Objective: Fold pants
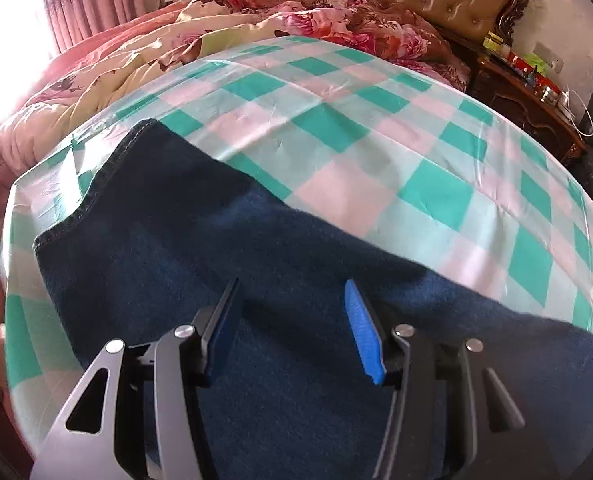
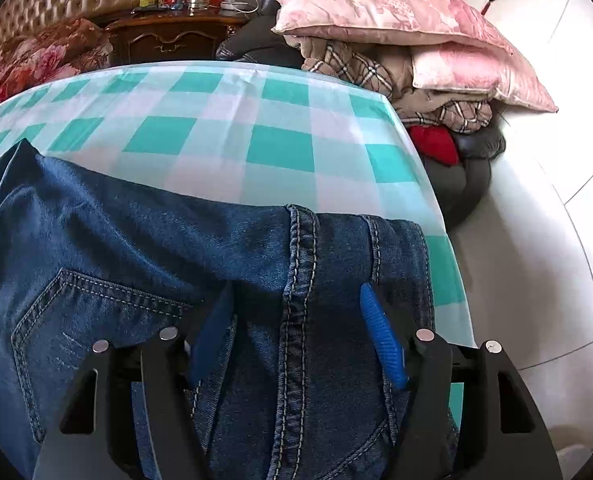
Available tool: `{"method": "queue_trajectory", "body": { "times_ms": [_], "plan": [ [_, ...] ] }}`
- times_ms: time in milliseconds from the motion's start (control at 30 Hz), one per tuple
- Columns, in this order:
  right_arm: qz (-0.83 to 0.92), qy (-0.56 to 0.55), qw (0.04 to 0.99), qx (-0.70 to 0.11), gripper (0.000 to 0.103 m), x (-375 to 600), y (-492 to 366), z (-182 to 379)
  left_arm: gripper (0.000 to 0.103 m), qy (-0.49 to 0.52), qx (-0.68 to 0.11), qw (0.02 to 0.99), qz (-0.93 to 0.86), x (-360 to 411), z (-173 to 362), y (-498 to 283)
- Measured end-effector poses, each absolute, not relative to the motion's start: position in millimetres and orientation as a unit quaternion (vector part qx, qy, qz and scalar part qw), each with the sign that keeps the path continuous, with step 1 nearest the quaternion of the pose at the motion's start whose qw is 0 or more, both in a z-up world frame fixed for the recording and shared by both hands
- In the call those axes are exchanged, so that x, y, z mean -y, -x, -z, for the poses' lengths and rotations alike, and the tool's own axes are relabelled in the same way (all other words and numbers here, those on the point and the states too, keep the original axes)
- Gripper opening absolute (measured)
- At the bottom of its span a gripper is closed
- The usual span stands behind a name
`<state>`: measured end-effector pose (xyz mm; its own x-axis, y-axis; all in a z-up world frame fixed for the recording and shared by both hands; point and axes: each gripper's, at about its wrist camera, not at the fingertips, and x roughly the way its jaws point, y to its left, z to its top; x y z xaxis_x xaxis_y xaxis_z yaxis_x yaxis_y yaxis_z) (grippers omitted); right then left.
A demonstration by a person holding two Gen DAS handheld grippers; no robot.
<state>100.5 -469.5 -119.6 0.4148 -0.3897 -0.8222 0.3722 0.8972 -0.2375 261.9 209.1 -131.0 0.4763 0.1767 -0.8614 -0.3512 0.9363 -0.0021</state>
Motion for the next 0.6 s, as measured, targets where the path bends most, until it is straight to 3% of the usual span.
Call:
{"method": "queue_trajectory", "body": {
  "times_ms": [433, 600],
  "plan": [
    [0.219, 0.01, 0.843, -0.492, 0.064, 468.7, -100.0, 119.3, 0.054, 0.106, -0.472, 0.863, -0.147, -265.3, 114.0, -280.7],
    [0.219, 0.005, 0.844, -0.49, 0.065, 469.1, -99.9, 119.6, 0.04, 0.061, -0.497, 0.853, -0.149, -289.0, 112.1, -280.4]
  ]
}}
